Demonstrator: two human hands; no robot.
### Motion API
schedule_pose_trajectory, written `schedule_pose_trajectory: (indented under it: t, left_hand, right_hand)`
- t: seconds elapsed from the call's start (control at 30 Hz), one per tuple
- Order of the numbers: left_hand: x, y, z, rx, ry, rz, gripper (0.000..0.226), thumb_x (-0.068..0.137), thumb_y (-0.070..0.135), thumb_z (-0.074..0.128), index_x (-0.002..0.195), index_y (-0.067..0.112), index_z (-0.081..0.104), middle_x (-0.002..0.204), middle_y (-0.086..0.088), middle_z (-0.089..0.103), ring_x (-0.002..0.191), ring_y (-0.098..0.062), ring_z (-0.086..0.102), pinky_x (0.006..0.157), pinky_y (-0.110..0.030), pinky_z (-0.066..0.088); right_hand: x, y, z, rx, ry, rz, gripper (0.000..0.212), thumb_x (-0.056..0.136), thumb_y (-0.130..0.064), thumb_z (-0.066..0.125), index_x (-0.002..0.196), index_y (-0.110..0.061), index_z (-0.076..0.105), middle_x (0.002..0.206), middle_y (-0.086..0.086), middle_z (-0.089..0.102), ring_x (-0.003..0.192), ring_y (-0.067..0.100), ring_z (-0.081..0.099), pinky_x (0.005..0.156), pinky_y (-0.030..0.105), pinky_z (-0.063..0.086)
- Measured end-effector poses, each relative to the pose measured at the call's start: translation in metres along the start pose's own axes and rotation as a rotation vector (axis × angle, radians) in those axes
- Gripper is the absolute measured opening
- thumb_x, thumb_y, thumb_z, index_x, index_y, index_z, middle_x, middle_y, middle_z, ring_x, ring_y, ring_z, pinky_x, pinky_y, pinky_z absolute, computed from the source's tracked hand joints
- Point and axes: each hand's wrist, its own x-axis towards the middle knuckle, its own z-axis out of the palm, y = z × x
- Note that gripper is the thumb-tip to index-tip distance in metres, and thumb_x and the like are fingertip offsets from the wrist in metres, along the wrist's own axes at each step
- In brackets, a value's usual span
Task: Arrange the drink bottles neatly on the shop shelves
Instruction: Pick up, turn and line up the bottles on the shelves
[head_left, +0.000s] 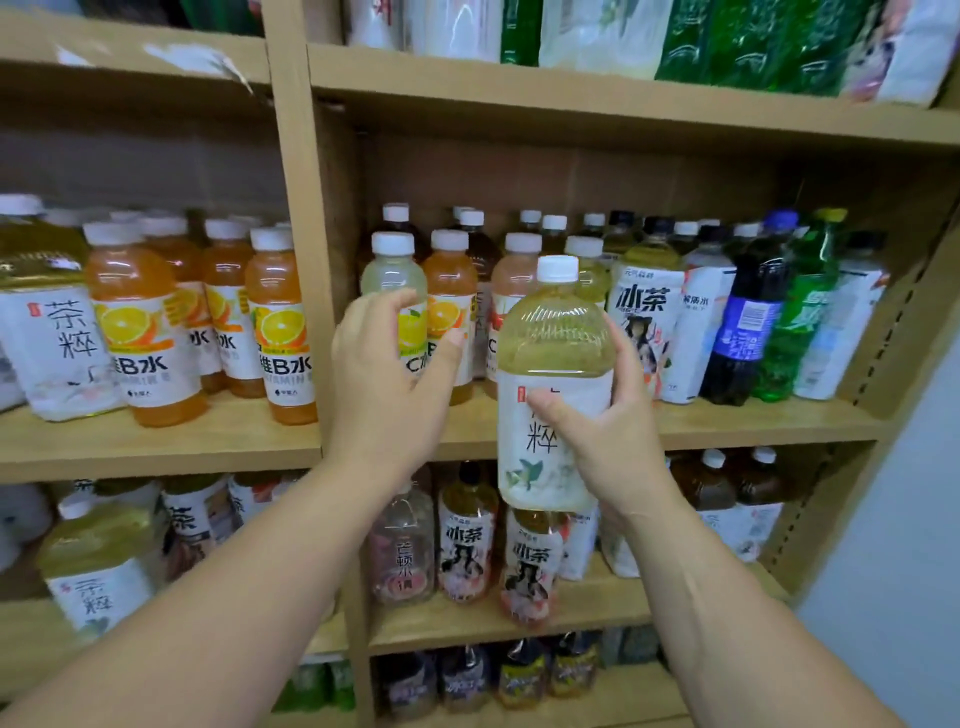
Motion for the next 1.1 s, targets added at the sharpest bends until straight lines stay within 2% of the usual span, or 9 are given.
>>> schedule_pose_trajectory:
  t: [0.07,0.13,0.33,0.5,0.6,0.67,0.7,0.9,1.1]
  left_hand:
    - [-0.004,-0.015,0.005,0.081,0.021,-0.025,0.057,0.089,0.043,0.065,0.137,0.014,0.051,0.136,-0.002,0.052,0.129,-0.017,0.046,0.109,-0.035,0.038]
    - [-0.008,-0.022,0.011,0.113,0.014,-0.092,0.066,0.088,0.038,0.072,0.143,0.013,0.046,0.144,-0.004,0.048,0.134,-0.018,0.041,0.114,-0.036,0.036]
    - [-0.013,-0.028,0.034,0.106,-0.034,-0.253,0.094,0.089,0.039,0.072,0.161,0.017,0.016,0.166,-0.004,0.018,0.153,-0.022,0.021,0.124,-0.038,0.021]
    - [-0.002,-0.034,0.050,0.044,0.040,-0.436,0.101,0.088,0.040,0.075,0.162,0.017,0.009,0.165,-0.008,0.023,0.151,-0.026,0.025,0.122,-0.041,0.026]
    - [0.002,-0.037,0.057,0.032,0.062,-0.473,0.101,0.088,0.039,0.076,0.162,0.017,0.011,0.163,-0.008,0.027,0.151,-0.026,0.028,0.122,-0.043,0.028]
    - [0.005,-0.040,0.061,0.024,0.087,-0.479,0.100,0.086,0.037,0.079,0.161,0.017,0.015,0.160,-0.007,0.033,0.148,-0.025,0.032,0.121,-0.045,0.031]
    - [0.007,-0.042,0.064,0.026,0.100,-0.480,0.100,0.084,0.036,0.080,0.160,0.018,0.018,0.157,-0.008,0.036,0.146,-0.026,0.035,0.120,-0.047,0.033]
    - [0.011,-0.052,0.072,0.009,0.124,-0.535,0.086,0.083,0.027,0.082,0.151,0.021,0.030,0.139,-0.007,0.054,0.129,-0.029,0.052,0.108,-0.052,0.045]
    - [-0.002,-0.048,0.061,-0.059,0.087,-0.461,0.075,0.084,0.030,0.080,0.144,0.027,0.036,0.132,0.001,0.057,0.122,-0.021,0.057,0.103,-0.049,0.051]
  right_hand:
    - [0.016,0.002,-0.002,0.008,0.028,-0.012,0.094,0.070,-0.046,0.088,0.149,-0.041,0.037,0.142,-0.016,0.056,0.130,0.006,0.055,0.109,0.040,0.048]
    - [0.032,0.005,-0.001,0.016,0.035,-0.038,0.096,0.069,-0.048,0.088,0.150,-0.038,0.037,0.143,-0.011,0.056,0.131,0.011,0.056,0.109,0.047,0.048]
    - [0.067,0.025,0.016,-0.007,0.004,-0.041,0.099,0.071,-0.046,0.088,0.153,-0.032,0.035,0.144,-0.010,0.056,0.133,0.010,0.054,0.110,0.046,0.048]
    - [0.071,0.040,0.029,0.016,0.037,0.019,0.108,0.070,-0.054,0.088,0.158,-0.036,0.029,0.144,-0.011,0.057,0.131,0.007,0.056,0.109,0.044,0.049]
    - [0.068,0.042,0.033,-0.122,0.113,-0.016,0.107,0.071,-0.058,0.084,0.159,-0.037,0.027,0.142,-0.010,0.049,0.132,0.001,0.045,0.111,0.020,0.037]
    - [0.066,0.043,0.034,-0.208,0.172,-0.036,0.104,0.074,-0.053,0.083,0.160,-0.030,0.028,0.133,-0.010,0.042,0.121,-0.007,0.037,0.097,-0.004,0.023]
    - [0.065,0.045,0.034,-0.242,0.189,-0.043,0.103,0.075,-0.053,0.082,0.160,-0.027,0.029,0.130,-0.011,0.040,0.118,-0.009,0.035,0.094,-0.006,0.021]
    - [0.065,0.048,0.036,-0.339,0.173,-0.041,0.100,0.073,-0.074,0.064,0.155,-0.024,0.037,0.140,-0.003,0.046,0.132,0.014,0.046,0.111,0.039,0.043]
    - [0.059,0.042,0.034,-0.350,0.144,-0.014,0.093,0.081,-0.067,0.066,0.155,-0.021,0.034,0.143,0.000,0.043,0.134,0.015,0.044,0.113,0.039,0.042]
